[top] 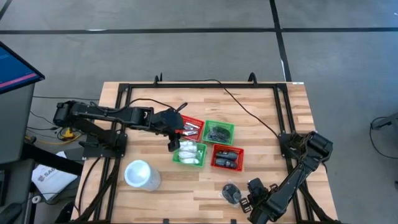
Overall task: Pick & Place Travel size toiletries
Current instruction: Put the silver nail cutter into the top left red bin
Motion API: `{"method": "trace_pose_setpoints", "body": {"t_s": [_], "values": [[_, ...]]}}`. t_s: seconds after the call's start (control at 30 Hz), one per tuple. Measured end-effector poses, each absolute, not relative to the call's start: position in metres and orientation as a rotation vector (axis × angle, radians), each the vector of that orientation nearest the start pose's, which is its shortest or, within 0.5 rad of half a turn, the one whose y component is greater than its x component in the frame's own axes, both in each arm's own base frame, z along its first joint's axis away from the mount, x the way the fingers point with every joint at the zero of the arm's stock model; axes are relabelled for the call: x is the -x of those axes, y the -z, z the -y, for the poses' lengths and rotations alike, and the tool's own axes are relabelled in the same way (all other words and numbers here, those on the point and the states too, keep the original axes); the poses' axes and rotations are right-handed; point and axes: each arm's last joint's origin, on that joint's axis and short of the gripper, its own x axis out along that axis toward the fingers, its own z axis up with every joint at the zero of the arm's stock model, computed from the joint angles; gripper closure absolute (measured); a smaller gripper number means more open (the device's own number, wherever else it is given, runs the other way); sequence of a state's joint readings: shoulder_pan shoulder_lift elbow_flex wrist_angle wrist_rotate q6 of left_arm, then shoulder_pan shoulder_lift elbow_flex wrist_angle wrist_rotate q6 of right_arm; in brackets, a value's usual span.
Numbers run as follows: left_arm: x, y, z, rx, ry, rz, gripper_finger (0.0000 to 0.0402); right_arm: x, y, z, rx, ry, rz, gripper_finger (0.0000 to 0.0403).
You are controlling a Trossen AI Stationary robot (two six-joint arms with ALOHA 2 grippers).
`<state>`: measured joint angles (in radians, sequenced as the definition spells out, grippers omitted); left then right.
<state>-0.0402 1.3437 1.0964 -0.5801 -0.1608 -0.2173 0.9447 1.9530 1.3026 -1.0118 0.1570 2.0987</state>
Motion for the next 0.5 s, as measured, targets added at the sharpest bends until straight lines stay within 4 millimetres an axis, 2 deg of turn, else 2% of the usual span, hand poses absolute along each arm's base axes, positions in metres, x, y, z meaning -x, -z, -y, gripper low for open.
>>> {"method": "trace_pose_setpoints", "body": {"t_s": [0.33,0.5], "values": [[-0.274,-0.267,0.006,0.116,-0.207,-0.852,0.0270,-0.203,-0.147,-0.275,-0.784,0.970,-1.225,0.0294],[-0.273,-0.263,0.006,0.114,-0.210,-0.860,0.0270,-0.203,-0.145,-0.275,-0.773,0.965,-1.230,0.0294]]}}
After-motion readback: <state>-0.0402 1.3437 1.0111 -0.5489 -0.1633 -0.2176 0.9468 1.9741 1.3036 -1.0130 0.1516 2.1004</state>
